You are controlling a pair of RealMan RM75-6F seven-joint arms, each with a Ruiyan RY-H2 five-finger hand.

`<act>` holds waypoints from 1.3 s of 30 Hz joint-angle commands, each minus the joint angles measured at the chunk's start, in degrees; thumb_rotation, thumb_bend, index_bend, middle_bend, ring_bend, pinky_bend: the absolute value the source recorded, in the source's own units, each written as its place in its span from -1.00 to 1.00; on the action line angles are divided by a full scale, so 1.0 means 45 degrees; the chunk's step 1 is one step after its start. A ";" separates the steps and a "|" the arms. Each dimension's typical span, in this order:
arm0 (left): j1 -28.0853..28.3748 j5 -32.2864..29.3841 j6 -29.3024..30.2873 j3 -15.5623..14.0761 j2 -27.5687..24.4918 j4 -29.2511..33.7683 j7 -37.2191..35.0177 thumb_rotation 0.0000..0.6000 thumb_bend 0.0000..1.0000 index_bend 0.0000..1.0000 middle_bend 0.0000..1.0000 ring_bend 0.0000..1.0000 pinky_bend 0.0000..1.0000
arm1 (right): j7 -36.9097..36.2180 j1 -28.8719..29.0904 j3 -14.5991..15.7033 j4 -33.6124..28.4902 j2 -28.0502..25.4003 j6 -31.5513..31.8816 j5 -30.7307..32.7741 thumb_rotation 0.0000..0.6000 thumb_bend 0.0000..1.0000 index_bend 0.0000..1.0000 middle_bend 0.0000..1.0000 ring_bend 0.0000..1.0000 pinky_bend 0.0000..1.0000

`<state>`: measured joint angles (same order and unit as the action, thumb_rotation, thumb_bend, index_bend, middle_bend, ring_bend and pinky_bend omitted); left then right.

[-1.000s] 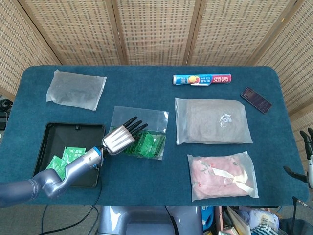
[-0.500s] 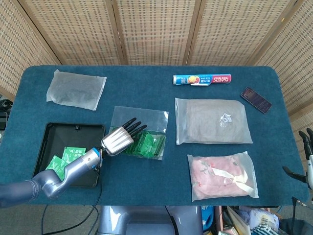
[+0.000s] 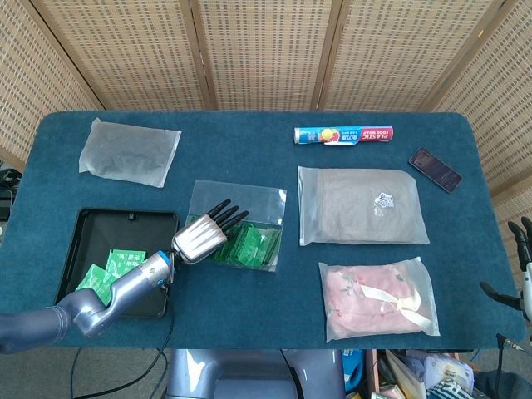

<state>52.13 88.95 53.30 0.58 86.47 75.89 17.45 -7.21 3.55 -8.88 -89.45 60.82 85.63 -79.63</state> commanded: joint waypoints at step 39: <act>-0.0139 -0.0103 0.0265 0.0596 0.0078 0.0347 0.0038 1.00 -0.04 0.53 -1.00 -1.00 -1.00 | -0.0044 -0.0021 -0.0027 -0.0002 0.0039 0.0038 0.0021 1.00 -1.00 -1.00 -1.00 -1.00 -1.00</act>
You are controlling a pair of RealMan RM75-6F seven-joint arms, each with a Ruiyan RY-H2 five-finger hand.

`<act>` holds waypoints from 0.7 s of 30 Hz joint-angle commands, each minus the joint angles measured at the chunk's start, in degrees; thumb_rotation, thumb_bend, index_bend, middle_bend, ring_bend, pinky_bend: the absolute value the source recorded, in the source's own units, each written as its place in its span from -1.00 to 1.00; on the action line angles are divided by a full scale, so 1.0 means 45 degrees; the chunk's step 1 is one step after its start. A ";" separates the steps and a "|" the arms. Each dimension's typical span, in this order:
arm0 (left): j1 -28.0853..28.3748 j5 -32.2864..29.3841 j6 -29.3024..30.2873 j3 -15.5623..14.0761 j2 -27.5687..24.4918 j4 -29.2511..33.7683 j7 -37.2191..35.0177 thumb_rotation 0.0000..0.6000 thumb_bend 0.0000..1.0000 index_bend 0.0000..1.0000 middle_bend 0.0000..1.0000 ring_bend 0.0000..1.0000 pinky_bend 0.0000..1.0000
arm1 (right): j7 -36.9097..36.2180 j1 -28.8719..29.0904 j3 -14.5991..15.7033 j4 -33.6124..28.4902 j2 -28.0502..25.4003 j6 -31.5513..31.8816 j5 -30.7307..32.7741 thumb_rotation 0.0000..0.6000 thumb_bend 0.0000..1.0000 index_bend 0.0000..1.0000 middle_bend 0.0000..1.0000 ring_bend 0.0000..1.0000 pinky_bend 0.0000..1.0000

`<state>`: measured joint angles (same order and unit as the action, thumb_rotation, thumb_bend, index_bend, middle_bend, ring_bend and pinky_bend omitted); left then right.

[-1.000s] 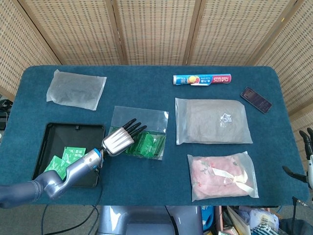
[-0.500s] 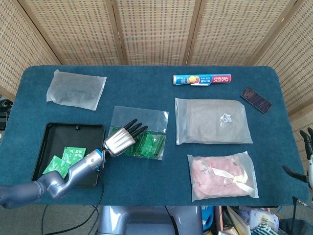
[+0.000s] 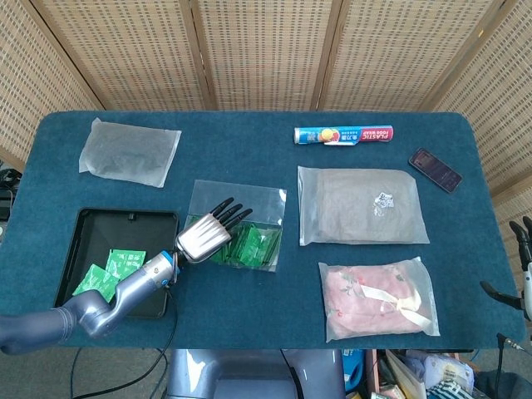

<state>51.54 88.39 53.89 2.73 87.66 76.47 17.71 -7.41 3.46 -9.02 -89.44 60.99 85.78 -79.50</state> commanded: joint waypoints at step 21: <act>-0.0924 -0.0059 0.2032 0.1144 -0.3665 0.3785 -0.0328 1.00 -0.04 0.54 -1.00 -1.00 -1.00 | 0.0015 -0.0056 0.0134 -0.0167 -0.0033 0.0231 -0.0402 1.00 -1.00 -1.00 -1.00 -1.00 -1.00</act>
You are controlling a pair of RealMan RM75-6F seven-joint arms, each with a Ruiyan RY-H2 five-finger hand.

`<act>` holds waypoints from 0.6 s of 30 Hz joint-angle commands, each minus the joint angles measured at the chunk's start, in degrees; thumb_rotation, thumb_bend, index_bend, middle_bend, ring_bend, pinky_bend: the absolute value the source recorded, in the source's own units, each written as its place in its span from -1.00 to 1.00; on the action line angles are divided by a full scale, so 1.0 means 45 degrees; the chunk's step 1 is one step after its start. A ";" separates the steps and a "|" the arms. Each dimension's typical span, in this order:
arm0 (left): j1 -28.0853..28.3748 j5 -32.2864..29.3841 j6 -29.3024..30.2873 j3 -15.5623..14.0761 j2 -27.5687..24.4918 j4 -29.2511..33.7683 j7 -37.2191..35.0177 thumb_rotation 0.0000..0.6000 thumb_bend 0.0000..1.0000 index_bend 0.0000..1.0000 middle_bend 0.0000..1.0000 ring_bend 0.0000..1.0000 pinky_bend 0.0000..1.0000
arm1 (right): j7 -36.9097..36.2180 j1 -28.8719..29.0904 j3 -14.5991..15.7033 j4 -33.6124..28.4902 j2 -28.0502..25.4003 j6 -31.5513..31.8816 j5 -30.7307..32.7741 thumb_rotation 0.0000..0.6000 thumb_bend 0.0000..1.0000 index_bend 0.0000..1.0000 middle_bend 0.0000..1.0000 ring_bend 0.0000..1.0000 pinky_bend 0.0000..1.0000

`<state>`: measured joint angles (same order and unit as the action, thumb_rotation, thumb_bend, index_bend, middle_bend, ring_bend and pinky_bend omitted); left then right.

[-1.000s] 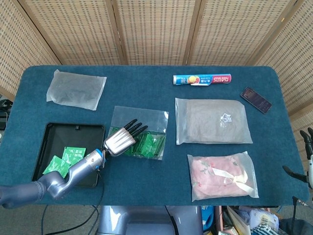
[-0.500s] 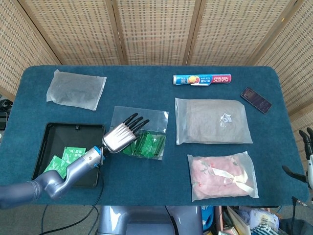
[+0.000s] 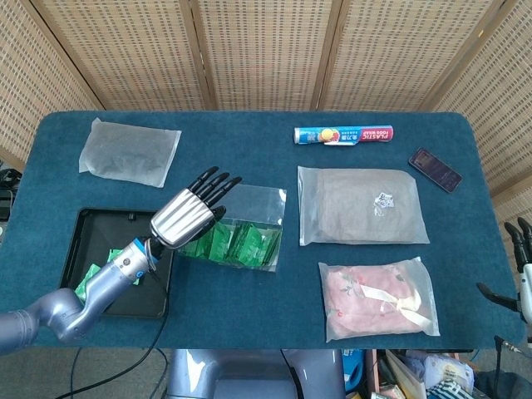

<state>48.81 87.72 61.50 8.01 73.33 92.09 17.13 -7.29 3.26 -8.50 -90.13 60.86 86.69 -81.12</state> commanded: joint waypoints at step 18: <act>-0.4440 0.1337 0.2858 -0.3292 -0.2501 -0.2832 -0.6381 1.00 -0.04 0.54 -1.00 -1.00 -1.00 | -0.0029 -0.0155 0.0187 -0.0350 -0.0150 0.0414 -0.0540 1.00 -1.00 -1.00 -1.00 -1.00 -1.00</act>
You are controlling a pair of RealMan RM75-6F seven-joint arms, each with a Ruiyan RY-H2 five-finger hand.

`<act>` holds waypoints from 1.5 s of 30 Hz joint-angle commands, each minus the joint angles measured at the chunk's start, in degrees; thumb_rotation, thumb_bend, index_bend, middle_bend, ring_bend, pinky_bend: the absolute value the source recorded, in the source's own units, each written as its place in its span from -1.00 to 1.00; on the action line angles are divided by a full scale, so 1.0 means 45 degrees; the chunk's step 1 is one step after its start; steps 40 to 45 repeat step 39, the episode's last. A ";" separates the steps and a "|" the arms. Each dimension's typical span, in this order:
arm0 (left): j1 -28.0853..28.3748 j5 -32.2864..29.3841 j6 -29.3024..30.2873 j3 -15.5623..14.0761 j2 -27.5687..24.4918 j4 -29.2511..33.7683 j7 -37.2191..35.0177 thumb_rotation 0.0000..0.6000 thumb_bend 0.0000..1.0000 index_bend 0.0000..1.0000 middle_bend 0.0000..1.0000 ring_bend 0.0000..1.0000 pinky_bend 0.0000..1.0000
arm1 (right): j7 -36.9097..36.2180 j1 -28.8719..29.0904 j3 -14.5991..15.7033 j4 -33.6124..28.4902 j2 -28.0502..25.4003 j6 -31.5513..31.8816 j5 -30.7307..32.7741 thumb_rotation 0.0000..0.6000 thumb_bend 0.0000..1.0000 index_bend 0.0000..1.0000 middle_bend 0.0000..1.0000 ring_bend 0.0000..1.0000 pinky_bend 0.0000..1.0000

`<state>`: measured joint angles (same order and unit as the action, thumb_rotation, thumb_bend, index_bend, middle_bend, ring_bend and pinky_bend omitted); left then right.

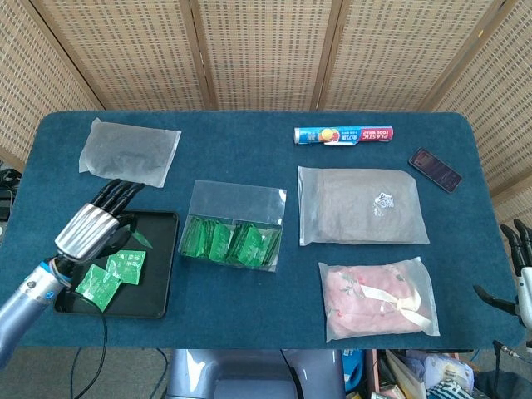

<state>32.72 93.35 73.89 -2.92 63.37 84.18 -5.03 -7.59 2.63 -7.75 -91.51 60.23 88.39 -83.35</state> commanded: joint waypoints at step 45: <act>-0.4843 -0.4088 0.3035 0.0565 0.0315 0.1281 0.1942 1.00 -0.53 -1.00 -1.00 -1.00 -1.00 | 0.0992 0.0057 0.0351 -0.0165 0.0239 0.0115 -0.0677 1.00 -1.00 -1.00 -1.00 -1.00 -1.00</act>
